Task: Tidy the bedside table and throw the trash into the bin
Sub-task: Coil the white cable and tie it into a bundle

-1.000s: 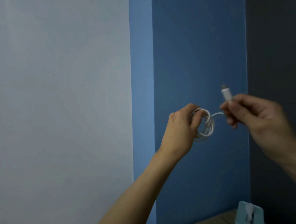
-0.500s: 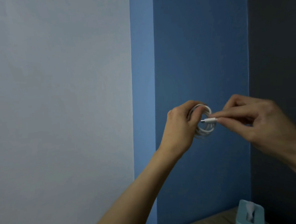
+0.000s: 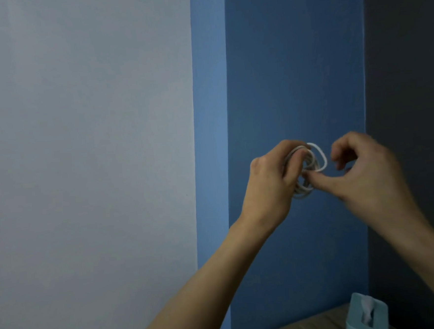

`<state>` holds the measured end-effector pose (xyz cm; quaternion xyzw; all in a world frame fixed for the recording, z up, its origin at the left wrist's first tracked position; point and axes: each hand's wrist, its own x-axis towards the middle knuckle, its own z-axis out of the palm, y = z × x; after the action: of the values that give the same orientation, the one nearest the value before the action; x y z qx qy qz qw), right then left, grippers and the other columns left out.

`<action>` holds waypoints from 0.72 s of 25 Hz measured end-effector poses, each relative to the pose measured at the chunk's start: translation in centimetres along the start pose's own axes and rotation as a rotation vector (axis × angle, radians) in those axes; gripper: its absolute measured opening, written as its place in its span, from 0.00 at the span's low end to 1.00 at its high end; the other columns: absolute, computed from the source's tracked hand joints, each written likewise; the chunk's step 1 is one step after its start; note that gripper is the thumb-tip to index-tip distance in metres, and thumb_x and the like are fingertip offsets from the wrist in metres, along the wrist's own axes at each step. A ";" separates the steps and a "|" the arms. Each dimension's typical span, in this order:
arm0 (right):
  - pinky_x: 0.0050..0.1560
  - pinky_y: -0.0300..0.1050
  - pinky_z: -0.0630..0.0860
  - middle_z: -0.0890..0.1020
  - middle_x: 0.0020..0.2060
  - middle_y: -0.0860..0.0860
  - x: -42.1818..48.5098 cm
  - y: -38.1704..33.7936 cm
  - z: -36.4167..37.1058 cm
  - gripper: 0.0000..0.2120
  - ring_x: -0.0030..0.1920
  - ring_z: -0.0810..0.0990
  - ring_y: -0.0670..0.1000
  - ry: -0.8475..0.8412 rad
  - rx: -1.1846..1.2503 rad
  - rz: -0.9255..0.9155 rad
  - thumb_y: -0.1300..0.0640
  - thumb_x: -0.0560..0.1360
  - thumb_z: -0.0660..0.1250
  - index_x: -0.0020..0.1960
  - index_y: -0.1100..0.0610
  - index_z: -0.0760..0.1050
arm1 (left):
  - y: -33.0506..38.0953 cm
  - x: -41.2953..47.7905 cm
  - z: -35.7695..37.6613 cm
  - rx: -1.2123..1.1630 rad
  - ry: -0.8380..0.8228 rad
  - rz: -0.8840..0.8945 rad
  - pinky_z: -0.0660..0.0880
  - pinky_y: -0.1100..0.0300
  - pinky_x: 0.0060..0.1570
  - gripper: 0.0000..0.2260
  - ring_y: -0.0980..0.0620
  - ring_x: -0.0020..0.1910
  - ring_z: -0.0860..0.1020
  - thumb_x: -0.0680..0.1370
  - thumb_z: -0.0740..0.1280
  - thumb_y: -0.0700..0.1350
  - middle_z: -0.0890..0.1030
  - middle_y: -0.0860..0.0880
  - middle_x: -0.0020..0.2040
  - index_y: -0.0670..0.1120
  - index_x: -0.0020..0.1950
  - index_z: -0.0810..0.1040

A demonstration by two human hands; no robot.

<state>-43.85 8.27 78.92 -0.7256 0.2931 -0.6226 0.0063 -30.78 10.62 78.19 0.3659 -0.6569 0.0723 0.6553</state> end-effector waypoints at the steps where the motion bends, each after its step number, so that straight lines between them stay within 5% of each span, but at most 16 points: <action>1: 0.35 0.32 0.68 0.77 0.41 0.49 0.2 0.2 0.3 0.18 0.38 0.76 0.46 -0.058 0.063 0.087 0.54 0.60 0.76 0.44 0.55 0.72 | 0.1 0.0 0.0 -0.019 0.000 -0.002 0.71 0.70 0.39 0.07 0.61 0.37 0.76 0.79 0.63 0.39 0.80 0.52 0.40 0.41 0.51 0.80; 4: 0.36 0.35 0.77 0.81 0.35 0.48 0.3 0.3 1.2 0.05 0.34 0.80 0.42 -0.345 0.533 0.252 0.63 0.70 0.68 0.43 0.56 0.75 | 0.2 -0.4 0.4 -0.040 -0.029 0.028 0.74 0.67 0.43 0.07 0.59 0.39 0.77 0.78 0.63 0.39 0.83 0.49 0.42 0.41 0.51 0.81; 6: 0.33 0.35 0.78 0.80 0.28 0.49 -0.2 0.9 1.2 0.09 0.30 0.79 0.43 -0.409 0.662 0.277 0.67 0.75 0.61 0.39 0.60 0.77 | 0.2 -0.6 0.6 -0.039 -0.039 0.039 0.75 0.66 0.43 0.07 0.58 0.39 0.77 0.78 0.63 0.39 0.83 0.47 0.42 0.41 0.51 0.81; 9: 0.44 0.40 0.78 0.81 0.38 0.55 -0.3 1.9 1.3 0.07 0.41 0.79 0.49 -0.388 0.872 0.319 0.59 0.71 0.67 0.46 0.62 0.79 | 0.4 -0.5 0.4 -0.067 0.003 0.041 0.74 0.67 0.42 0.06 0.60 0.37 0.77 0.78 0.64 0.39 0.81 0.52 0.39 0.41 0.49 0.81; 11: 0.51 0.42 0.77 0.79 0.46 0.58 -0.6 2.2 1.2 0.22 0.48 0.77 0.51 -0.385 1.081 0.340 0.50 0.64 0.72 0.53 0.63 0.77 | 0.5 0.0 0.2 -0.079 0.041 0.033 0.72 0.70 0.39 0.06 0.63 0.35 0.75 0.78 0.64 0.38 0.79 0.54 0.37 0.41 0.48 0.81; 15: 0.40 0.30 0.76 0.82 0.32 0.46 -0.8 2.3 1.5 0.22 0.35 0.80 0.40 -0.121 1.224 0.412 0.53 0.57 0.70 0.51 0.55 0.77 | 0.3 0.6 -0.2 -0.086 0.075 -0.003 0.68 0.66 0.33 0.06 0.60 0.29 0.71 0.78 0.64 0.40 0.75 0.57 0.30 0.43 0.45 0.80; 18: 0.38 0.28 0.75 0.83 0.30 0.46 -0.9 2.0 1.1 0.15 0.32 0.79 0.40 -0.008 1.155 0.375 0.50 0.53 0.72 0.37 0.55 0.83 | -0.1 0.6 -0.6 -0.064 0.089 -0.022 0.69 0.62 0.32 0.06 0.56 0.30 0.71 0.78 0.65 0.40 0.74 0.55 0.30 0.42 0.44 0.80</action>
<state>-43.77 6.61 77.15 -0.5430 0.0308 -0.6666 0.5098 -30.19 10.64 78.79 0.3484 -0.6252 0.0604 0.6957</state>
